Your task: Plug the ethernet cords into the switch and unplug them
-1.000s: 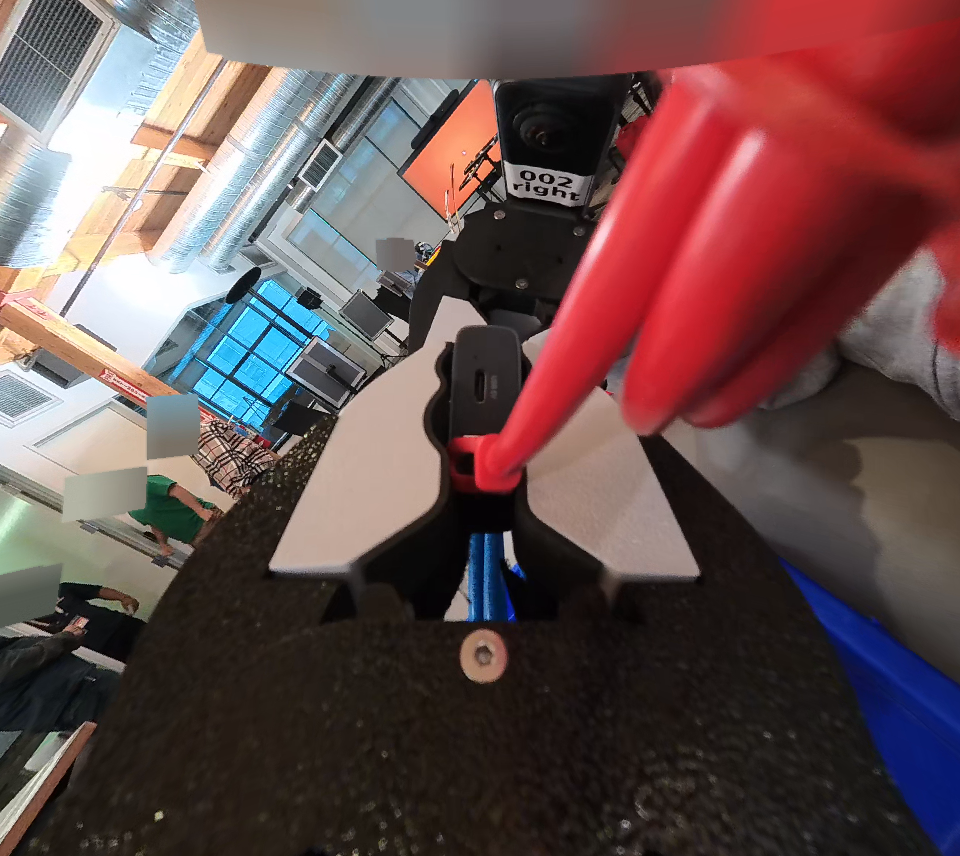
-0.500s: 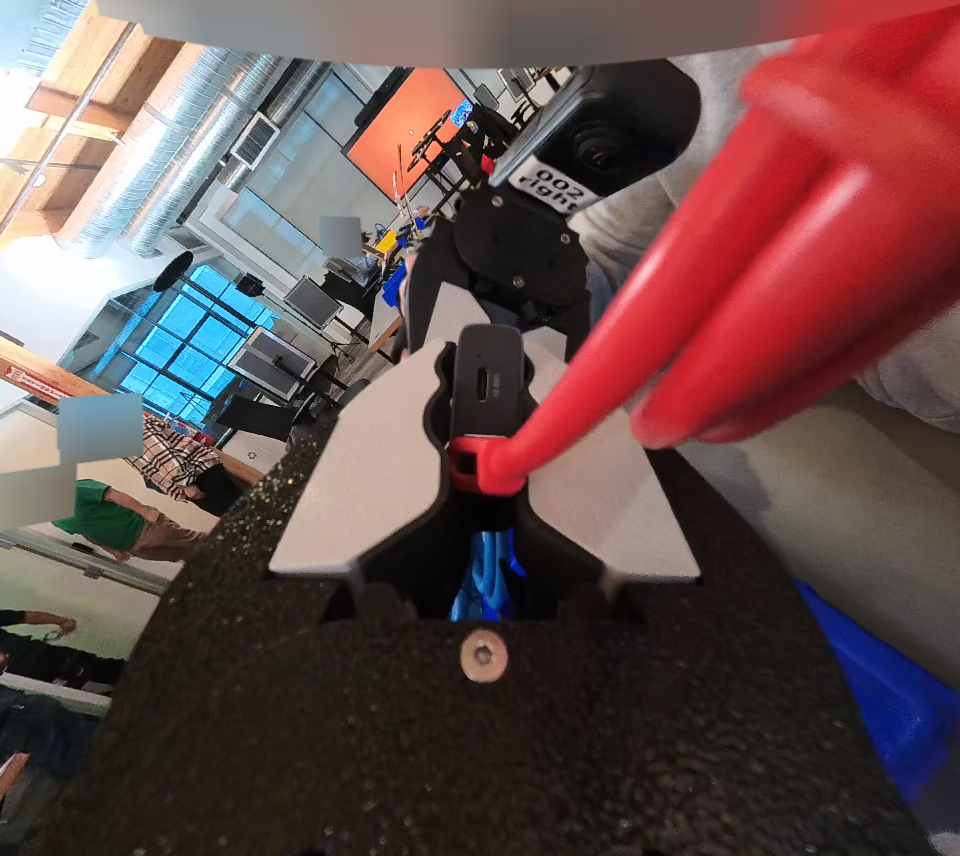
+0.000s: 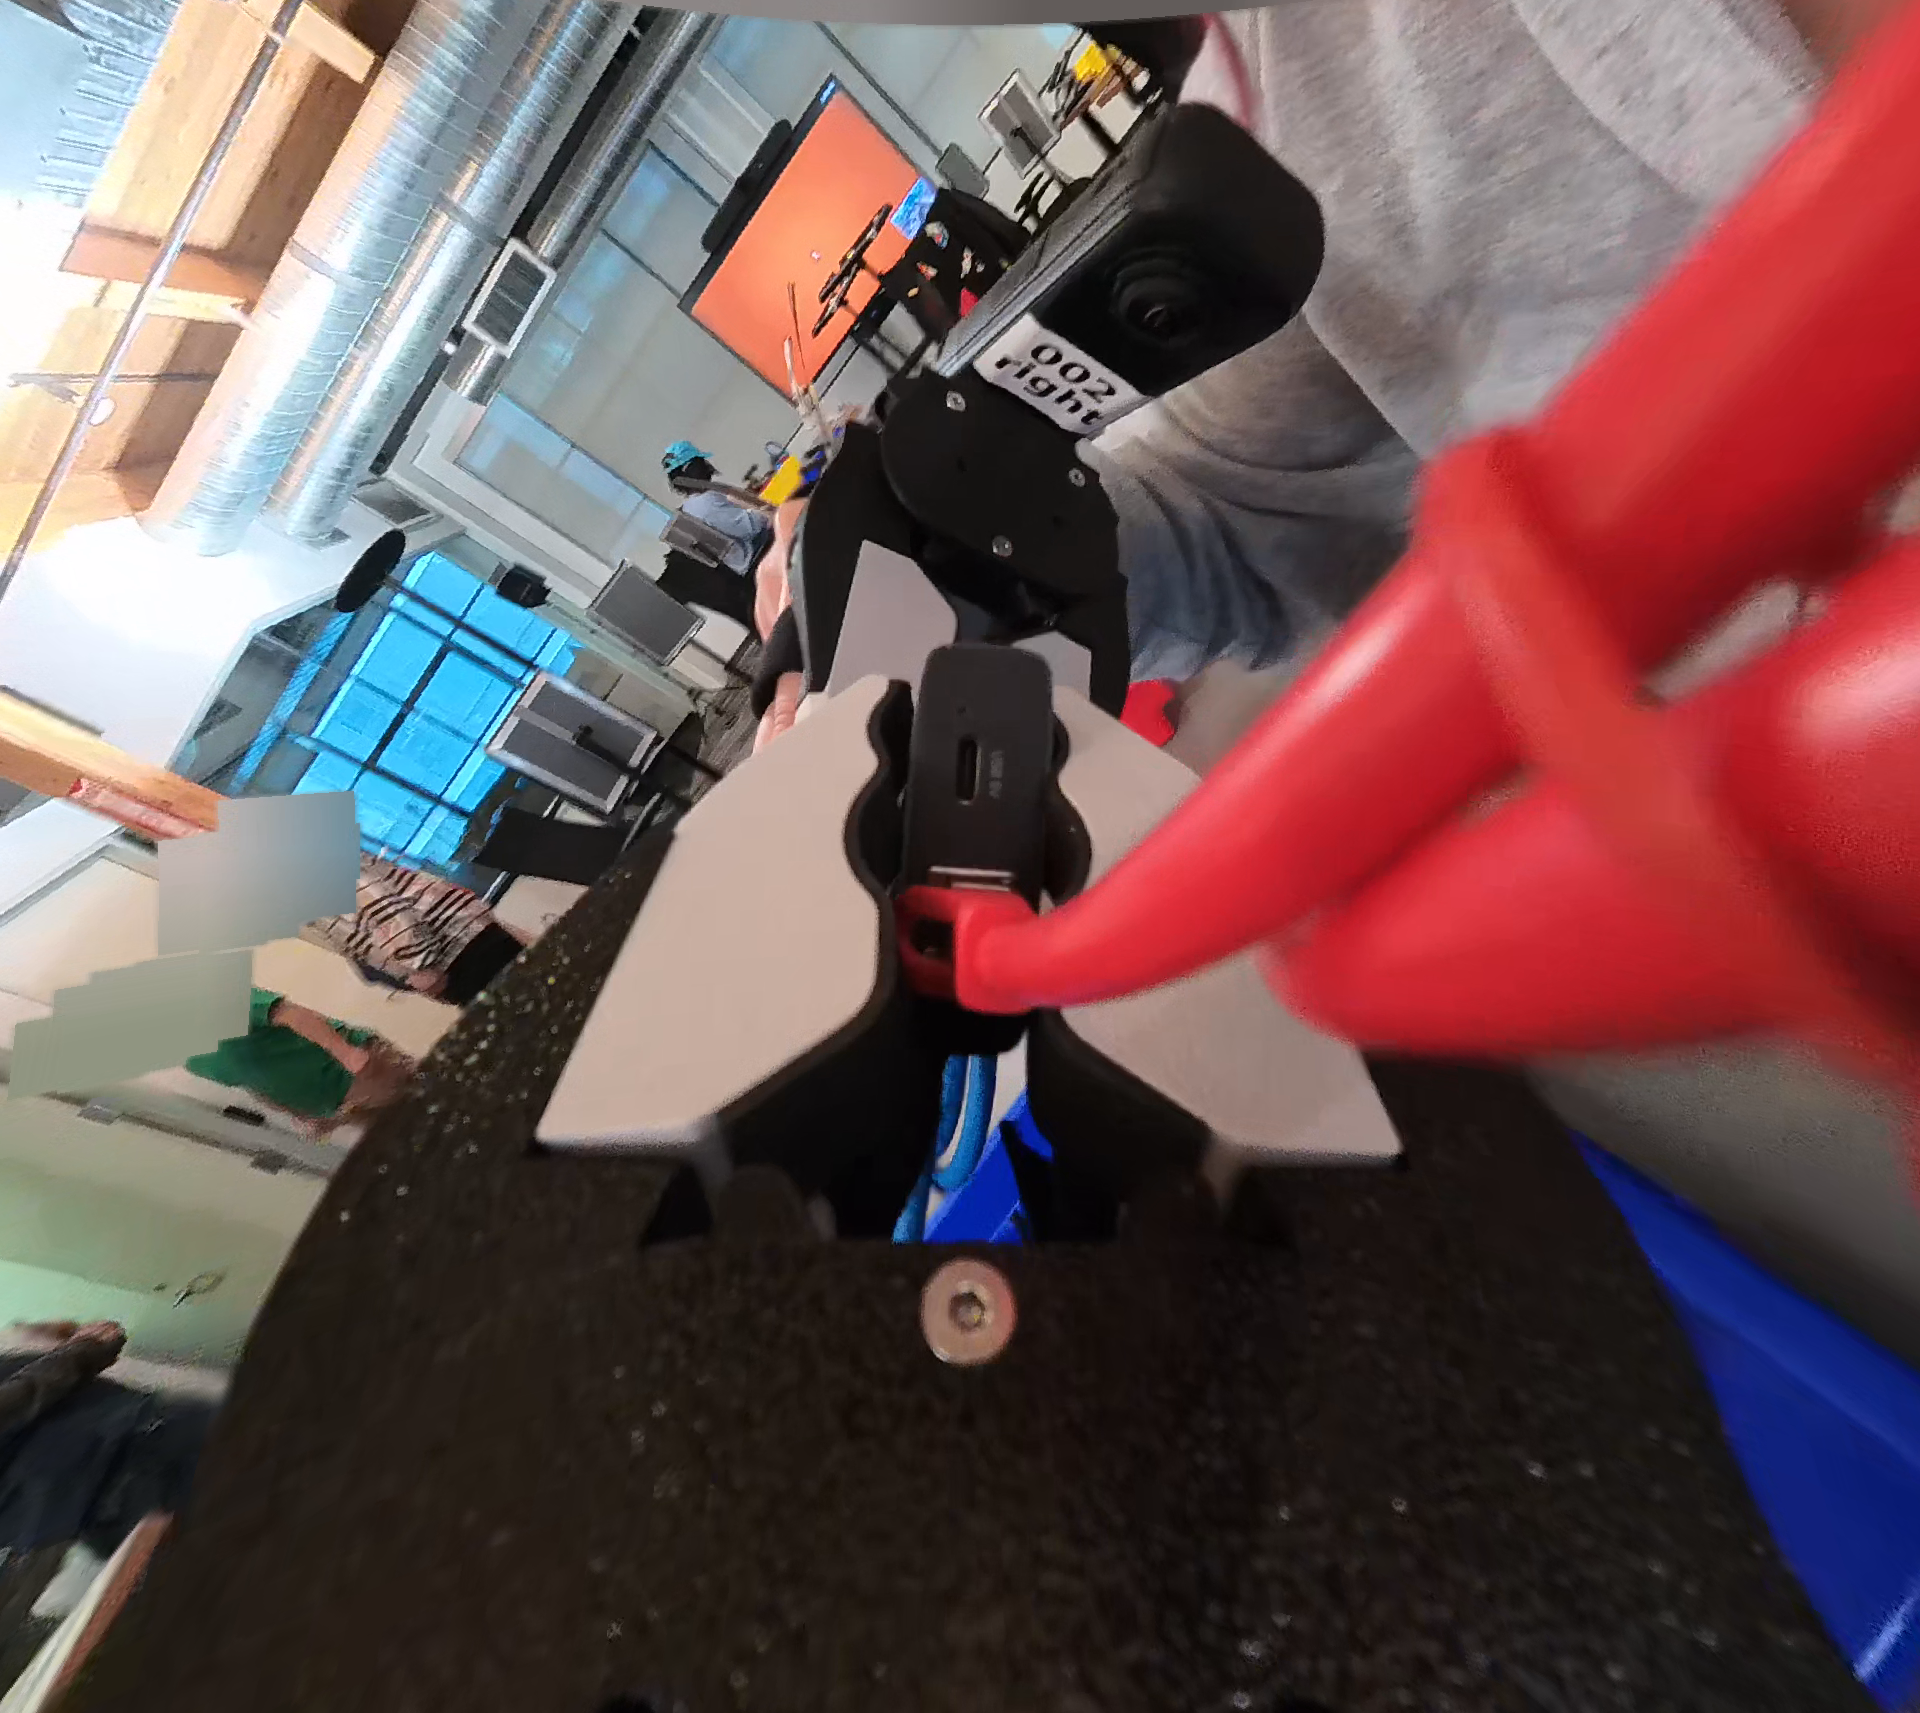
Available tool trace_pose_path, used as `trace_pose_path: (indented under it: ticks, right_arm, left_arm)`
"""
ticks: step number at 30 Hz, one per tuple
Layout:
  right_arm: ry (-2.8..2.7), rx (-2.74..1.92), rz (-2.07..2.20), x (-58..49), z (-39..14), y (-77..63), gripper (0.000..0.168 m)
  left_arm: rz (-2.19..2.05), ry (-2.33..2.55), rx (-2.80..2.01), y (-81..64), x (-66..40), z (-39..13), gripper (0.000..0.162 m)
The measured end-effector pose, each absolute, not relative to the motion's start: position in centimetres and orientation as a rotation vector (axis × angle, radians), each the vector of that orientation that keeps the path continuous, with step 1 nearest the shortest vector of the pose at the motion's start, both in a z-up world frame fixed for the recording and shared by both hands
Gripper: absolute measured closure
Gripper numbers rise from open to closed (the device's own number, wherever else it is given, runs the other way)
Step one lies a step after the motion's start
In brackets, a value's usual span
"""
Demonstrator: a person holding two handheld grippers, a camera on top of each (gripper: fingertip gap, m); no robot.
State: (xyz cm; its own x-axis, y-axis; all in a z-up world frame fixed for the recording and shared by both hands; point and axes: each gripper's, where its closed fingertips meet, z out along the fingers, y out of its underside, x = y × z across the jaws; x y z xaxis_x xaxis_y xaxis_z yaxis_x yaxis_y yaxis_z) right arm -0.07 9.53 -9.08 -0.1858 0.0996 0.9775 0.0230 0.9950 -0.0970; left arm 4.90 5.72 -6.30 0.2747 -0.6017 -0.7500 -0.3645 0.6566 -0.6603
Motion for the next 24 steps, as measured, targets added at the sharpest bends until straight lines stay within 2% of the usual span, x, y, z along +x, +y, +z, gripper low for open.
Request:
trace_pose_path:
  ticks: [4,11,24]
  right_arm:
    - [-1.727,-0.162,0.046,0.1,-8.7,10.1,0.151]
    - [-1.759,-0.163,0.306,1.1,-8.7,9.0,0.153]
    - [-1.651,-0.155,0.484,2.7,-8.9,9.7,0.152]
  left_arm:
    - [-0.087,1.336,-0.955,6.3,4.8,-6.4,0.141]
    - [-0.188,1.331,-0.903,5.7,5.3,-6.0,0.140]
    - [-0.294,1.304,-0.847,6.5,6.2,-6.2,0.140]
